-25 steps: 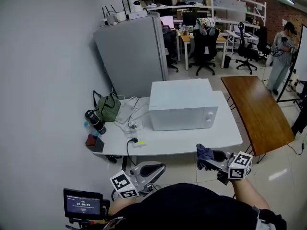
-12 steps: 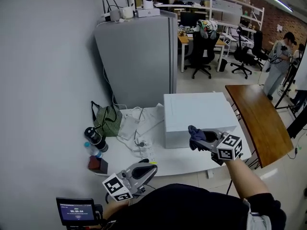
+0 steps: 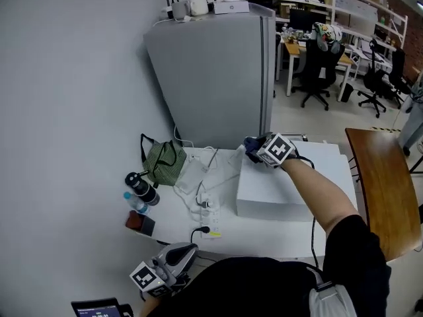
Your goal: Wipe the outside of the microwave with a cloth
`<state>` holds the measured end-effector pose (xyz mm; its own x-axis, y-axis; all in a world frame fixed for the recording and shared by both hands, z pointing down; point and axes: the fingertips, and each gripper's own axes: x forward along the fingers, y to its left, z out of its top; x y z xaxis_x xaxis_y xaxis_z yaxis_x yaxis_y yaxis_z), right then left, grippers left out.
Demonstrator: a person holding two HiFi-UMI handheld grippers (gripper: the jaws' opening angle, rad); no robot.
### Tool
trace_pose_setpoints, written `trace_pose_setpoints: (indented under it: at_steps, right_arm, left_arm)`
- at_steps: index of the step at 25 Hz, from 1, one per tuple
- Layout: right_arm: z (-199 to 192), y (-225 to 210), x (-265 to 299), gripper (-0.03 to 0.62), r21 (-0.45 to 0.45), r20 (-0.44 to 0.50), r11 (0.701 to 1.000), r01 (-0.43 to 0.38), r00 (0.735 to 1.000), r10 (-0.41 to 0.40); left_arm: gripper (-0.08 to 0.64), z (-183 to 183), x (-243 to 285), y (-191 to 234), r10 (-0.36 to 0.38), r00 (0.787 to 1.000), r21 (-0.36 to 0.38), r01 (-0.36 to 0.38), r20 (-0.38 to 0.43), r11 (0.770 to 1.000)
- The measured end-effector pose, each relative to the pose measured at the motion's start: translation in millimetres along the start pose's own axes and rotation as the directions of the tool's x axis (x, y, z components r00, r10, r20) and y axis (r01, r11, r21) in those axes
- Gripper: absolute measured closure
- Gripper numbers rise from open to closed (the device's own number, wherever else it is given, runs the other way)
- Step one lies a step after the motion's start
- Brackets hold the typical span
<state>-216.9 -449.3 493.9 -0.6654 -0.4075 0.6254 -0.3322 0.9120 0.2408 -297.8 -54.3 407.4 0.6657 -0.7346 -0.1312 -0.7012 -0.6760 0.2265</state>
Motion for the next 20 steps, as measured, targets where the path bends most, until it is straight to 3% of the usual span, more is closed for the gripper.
trace_pose_setpoints:
  at_steps: [2,5,8,11,13,16,20]
  right_arm:
    - [5.4,-14.1,36.9,0.454,-0.066,-0.06,0.998,-0.016,0.998,0.012]
    - [-15.2,-23.7,72.9,0.457,-0.07,-0.201,0.995,-0.067,0.978,0.052]
    - [-27.3,-48.3,68.7,0.459,-0.054,-0.211,0.998,-0.044,0.977,0.031]
    - [-58.5,-67.7,33.2,0.459,-0.015,-0.211,0.998,-0.055,0.976,0.051]
    - [-100.4,-83.8,-1.8,0.46,0.051,-0.218,0.996,-0.077,0.972,0.087]
    - [-187.5,-135.5,-80.7,0.46,0.137,-0.294,0.99,0.037,0.956,0.005]
    - [-294.1,-182.2,-168.5,0.46,0.223,-0.373,0.957,0.187,0.923,-0.094]
  left_arm:
    - [0.555,0.0,13.5,-5.6,0.067,0.998,-0.019,-0.067,-0.003,0.998]
    - [0.555,-5.1,35.8,-11.4,0.118,0.993,-0.026,-0.118,-0.028,0.993]
    - [0.555,-10.6,63.7,-18.2,0.116,0.992,-0.018,-0.117,-0.059,0.993]
    - [0.555,-13.6,100.4,-29.2,0.062,0.995,-0.017,-0.063,-0.084,0.998]
    - [0.555,-15.0,128.7,-39.0,-0.005,0.996,-0.025,0.003,-0.09,1.0]
    - [0.555,-18.6,167.2,-51.4,-0.114,0.989,-0.045,0.11,-0.091,0.993]
    - [0.555,-25.5,193.5,-60.2,-0.219,0.971,-0.075,0.213,-0.091,0.974]
